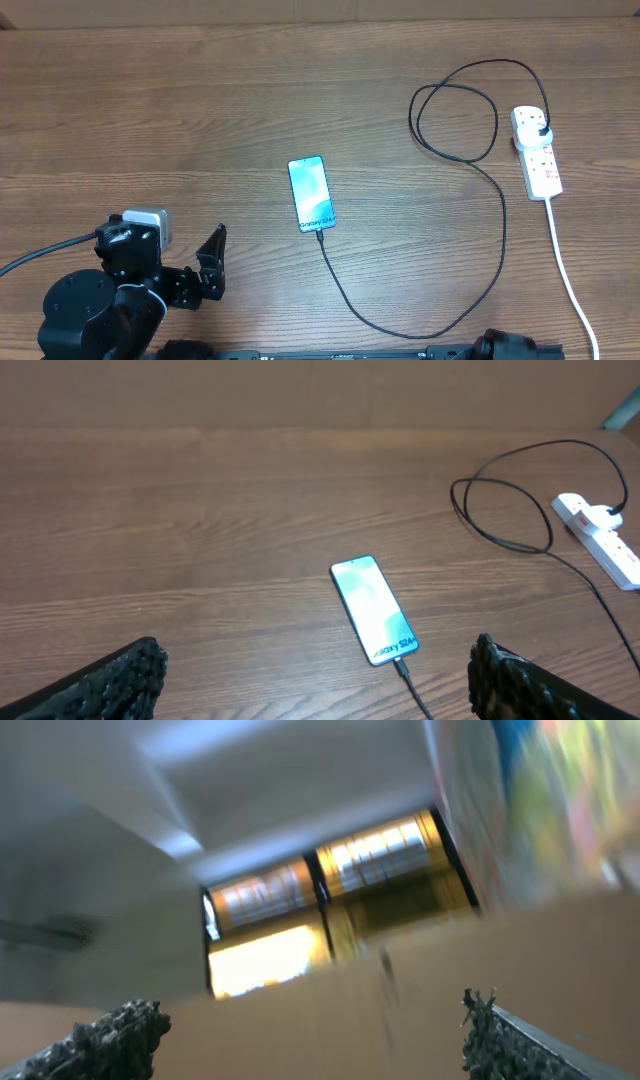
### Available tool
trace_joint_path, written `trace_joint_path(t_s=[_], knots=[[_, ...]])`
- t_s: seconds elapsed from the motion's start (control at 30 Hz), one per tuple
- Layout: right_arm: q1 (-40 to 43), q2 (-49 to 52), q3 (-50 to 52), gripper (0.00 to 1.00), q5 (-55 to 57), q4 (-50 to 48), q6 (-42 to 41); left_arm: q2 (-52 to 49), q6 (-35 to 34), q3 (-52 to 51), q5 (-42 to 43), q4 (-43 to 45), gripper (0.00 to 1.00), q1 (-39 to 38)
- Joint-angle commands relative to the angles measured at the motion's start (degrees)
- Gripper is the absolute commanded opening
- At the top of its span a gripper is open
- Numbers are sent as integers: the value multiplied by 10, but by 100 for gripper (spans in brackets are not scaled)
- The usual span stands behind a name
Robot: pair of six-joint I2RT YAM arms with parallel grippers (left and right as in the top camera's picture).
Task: Plug charger to phone and switch on socket
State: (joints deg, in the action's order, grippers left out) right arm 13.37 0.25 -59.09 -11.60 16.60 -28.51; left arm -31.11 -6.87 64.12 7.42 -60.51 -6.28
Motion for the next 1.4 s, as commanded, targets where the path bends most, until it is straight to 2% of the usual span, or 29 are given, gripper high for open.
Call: trace_joint_path(t_s=[0.0,0.23,0.53,0.7,0.9,1.27,1.37], knots=[[-1,0,56,100,1,22,0,6,-10,1,-3,-2,100,-1],[-1,0,213,100,-1,-12,0,6,-10,1,-3,-8,100,-1],[-1,0,437,100,-38,-174,0,6,-10,1,-3,-8,100,-1],[-1,0,524,100,-40,-226,-21,6,-10,1,-3,-8,100,-1],[-1,0,584,100,-39,-257,-47,6,-10,1,-3,-8,100,-1],[-2,1,586,100,-36,-129,-47,6,-10,1,-3,-8,99,-1],[-2,3,586,100,-35,-132,-47,6,-10,1,-3,-8,99,-1]])
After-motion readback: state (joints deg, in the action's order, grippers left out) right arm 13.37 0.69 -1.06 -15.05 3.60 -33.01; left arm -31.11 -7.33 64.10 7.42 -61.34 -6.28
